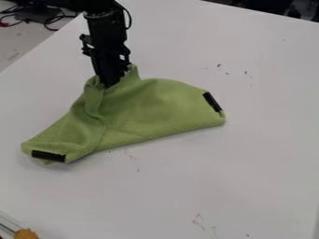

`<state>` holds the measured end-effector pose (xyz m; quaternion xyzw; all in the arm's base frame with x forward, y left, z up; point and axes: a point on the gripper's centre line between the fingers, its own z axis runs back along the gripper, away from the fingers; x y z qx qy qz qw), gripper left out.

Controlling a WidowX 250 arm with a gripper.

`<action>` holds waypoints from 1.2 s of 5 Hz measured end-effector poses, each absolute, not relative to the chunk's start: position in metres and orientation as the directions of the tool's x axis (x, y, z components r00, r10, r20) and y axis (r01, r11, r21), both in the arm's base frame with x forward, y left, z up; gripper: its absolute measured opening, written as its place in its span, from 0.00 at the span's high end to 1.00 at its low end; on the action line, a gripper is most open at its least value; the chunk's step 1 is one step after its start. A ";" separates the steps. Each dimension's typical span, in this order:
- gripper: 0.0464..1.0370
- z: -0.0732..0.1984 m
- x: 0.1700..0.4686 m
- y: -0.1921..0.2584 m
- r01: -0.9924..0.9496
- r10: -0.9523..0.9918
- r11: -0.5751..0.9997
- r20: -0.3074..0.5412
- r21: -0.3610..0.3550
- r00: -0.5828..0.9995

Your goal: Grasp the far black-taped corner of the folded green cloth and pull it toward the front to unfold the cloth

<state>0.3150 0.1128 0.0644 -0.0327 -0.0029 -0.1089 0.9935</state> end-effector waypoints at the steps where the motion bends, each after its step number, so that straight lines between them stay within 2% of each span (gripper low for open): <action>1: 0.95 0.074 0.311 0.095 0.340 -0.334 0.938 0.083 -0.071 0.939; 2: 0.95 0.074 0.296 0.080 0.344 -0.338 0.935 0.077 -0.083 0.938; 3: 0.95 0.076 0.277 0.068 0.346 -0.336 0.936 0.139 -0.061 0.932; 4: 0.95 0.069 0.259 0.054 0.331 -0.319 0.940 0.135 -0.083 0.938; 6: 0.95 0.074 0.236 0.031 0.282 -0.268 0.954 0.143 -0.096 0.953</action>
